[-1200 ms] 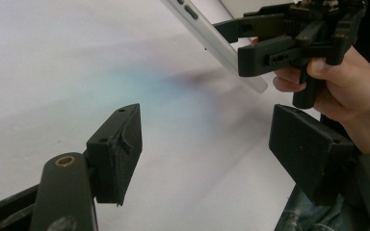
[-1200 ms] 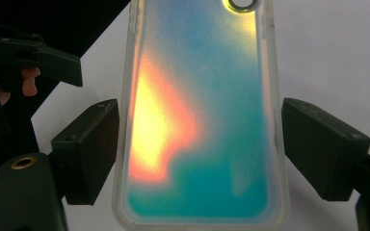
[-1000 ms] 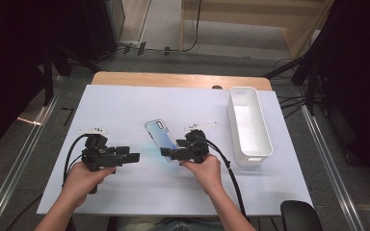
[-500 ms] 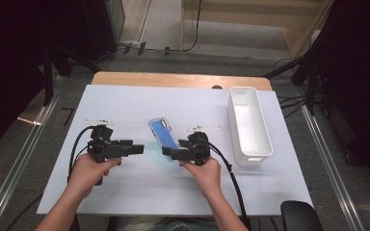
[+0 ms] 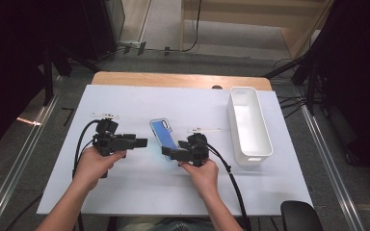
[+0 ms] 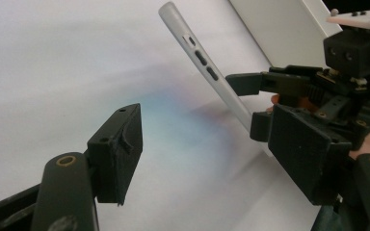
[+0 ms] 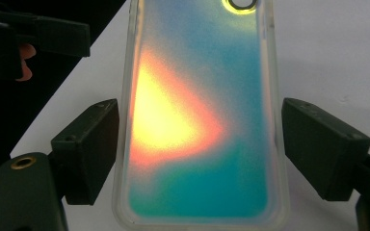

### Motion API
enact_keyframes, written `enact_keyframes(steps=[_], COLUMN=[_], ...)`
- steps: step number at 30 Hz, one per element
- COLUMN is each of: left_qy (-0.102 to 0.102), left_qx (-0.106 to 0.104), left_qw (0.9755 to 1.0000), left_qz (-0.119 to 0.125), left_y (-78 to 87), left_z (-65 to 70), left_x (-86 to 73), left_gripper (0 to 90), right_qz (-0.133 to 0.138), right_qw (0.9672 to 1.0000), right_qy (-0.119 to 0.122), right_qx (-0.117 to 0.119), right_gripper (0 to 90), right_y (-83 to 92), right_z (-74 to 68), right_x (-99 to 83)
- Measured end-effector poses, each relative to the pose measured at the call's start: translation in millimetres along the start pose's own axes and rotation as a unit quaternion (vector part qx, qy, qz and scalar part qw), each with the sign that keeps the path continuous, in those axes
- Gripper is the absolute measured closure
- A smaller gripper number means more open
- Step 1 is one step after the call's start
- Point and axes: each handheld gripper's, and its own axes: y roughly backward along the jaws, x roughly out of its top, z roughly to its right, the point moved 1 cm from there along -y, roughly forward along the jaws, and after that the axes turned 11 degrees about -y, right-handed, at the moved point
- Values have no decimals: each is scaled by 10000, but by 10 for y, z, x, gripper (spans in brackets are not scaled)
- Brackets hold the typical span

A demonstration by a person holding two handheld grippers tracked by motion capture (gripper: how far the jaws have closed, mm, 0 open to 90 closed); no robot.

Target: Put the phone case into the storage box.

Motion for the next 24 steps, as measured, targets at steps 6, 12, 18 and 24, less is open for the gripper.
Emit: enact_keyframes(steps=[6,12,18,24], left_qy=[97,165,245,441], left_qx=[39,55,64,159], left_qw=[9999,9998,9997,9989], left_qz=[-6,-2,-6,-10], left_y=[-58,-111,-163,-230], left_z=[-1,2,7,-27], left_x=[70,143,202,278], left_gripper=[274,271,273,276], right_qz=[94,239,295,354], right_qw=[9999,9994,9990,9986], right_qy=[-128,-219,-321,-377], right_qx=[63,87,101,103], right_gripper=[154,154,154,154], right_y=[-20,-12,-35,-45], right_z=[-13,-20,0,5], right_x=[-23,-43,-52,-65])
